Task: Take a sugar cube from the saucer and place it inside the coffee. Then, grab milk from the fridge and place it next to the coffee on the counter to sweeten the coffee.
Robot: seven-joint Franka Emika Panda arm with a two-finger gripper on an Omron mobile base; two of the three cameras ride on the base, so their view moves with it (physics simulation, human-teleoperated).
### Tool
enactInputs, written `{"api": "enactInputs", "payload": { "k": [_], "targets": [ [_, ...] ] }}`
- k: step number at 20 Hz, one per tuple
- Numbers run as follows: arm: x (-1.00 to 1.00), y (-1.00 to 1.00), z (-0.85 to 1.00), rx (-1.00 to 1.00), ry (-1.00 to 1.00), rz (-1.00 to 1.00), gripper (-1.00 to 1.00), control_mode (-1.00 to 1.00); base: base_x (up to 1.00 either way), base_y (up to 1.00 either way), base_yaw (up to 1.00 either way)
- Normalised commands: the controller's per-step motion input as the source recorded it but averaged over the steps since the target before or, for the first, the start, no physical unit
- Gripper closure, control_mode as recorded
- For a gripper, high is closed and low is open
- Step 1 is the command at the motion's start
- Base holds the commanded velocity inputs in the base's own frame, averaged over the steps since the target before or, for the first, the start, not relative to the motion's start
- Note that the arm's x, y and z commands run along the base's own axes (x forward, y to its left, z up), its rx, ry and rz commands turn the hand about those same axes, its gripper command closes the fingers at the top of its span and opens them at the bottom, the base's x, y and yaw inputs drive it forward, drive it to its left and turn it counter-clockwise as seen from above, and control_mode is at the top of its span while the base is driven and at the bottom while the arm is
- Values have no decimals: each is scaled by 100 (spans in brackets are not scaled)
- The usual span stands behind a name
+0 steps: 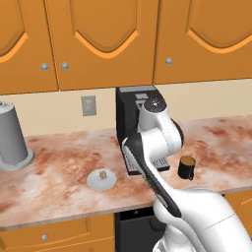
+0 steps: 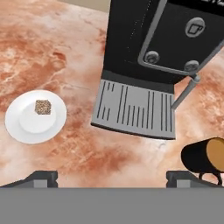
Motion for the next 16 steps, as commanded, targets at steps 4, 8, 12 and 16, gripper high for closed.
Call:
{"api": "enactInputs", "payload": {
  "k": [4, 8, 12, 16],
  "targets": [
    [0, 84, -46, 0, 0, 0, -100, -100, 0, 0, 0],
    [0, 89, -44, 0, 0, 0, -100, -100, 0, 0, 0],
    [0, 77, -41, 0, 1, -1, -100, -100, 0, 0, 0],
    [5, 47, -31, 0, 3, -2, -100, -100, 0, 0, 0]
  ]
}}
